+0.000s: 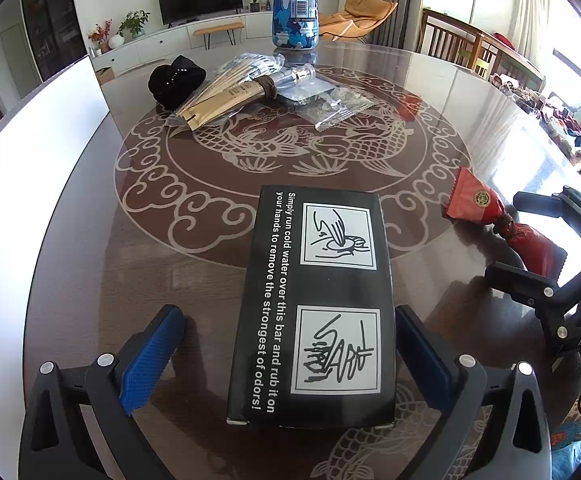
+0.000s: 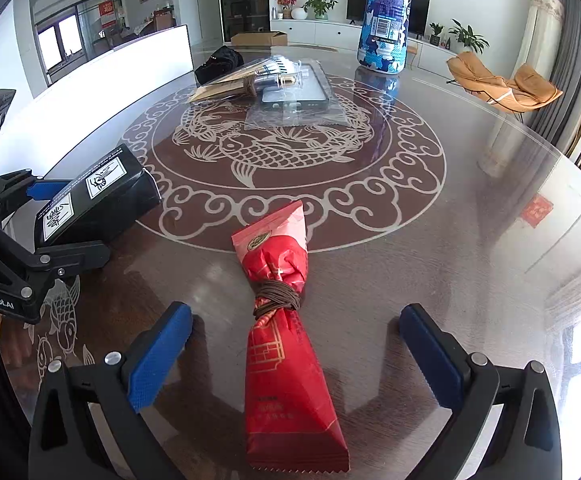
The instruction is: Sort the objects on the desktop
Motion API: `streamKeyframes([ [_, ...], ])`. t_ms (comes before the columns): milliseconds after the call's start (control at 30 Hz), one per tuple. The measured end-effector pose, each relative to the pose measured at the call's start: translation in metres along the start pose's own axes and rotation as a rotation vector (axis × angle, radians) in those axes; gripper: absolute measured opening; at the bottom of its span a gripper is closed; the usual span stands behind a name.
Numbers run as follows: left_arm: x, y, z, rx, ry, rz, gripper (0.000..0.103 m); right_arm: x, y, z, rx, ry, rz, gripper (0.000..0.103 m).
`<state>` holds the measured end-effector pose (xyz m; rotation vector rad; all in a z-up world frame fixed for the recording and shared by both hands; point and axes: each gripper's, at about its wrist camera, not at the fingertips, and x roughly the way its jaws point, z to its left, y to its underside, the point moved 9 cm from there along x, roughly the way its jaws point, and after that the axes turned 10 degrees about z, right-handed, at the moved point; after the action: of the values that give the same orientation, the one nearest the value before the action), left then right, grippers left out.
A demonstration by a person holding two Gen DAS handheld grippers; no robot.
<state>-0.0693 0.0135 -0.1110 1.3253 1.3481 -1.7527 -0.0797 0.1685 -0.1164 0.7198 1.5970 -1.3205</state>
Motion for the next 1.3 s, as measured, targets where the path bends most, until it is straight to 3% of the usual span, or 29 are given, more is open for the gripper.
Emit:
streamKeyframes([
  [833,0.002,-0.001,0.002,-0.011,-0.001,-0.009,0.103,0.0,0.0,0.0,-0.001,-0.001,0.0,0.103],
  [967,0.005,-0.002,0.006,-0.015,-0.015,0.07,0.103,0.0,-0.001,0.001,-0.011,-0.004,0.014,0.103],
  [1033,0.002,-0.005,0.01,0.001,-0.04,0.094,0.098,0.003,-0.002,0.001,-0.063,-0.027,0.118,0.103],
  [1100,-0.001,-0.008,0.011,0.023,-0.037,0.111,0.074,0.002,-0.005,-0.003,-0.095,-0.014,0.19,0.102],
  [1167,-0.003,-0.008,0.011,0.025,-0.027,0.133,0.063,-0.002,-0.008,-0.002,-0.135,-0.023,0.213,0.101],
  [1233,-0.004,-0.007,0.01,0.026,-0.01,0.143,0.058,-0.002,-0.008,0.002,-0.178,-0.02,0.241,0.085],
  [1300,-0.006,-0.004,0.011,0.029,-0.013,0.141,0.058,-0.002,-0.007,0.007,-0.202,-0.047,0.258,0.042],
])
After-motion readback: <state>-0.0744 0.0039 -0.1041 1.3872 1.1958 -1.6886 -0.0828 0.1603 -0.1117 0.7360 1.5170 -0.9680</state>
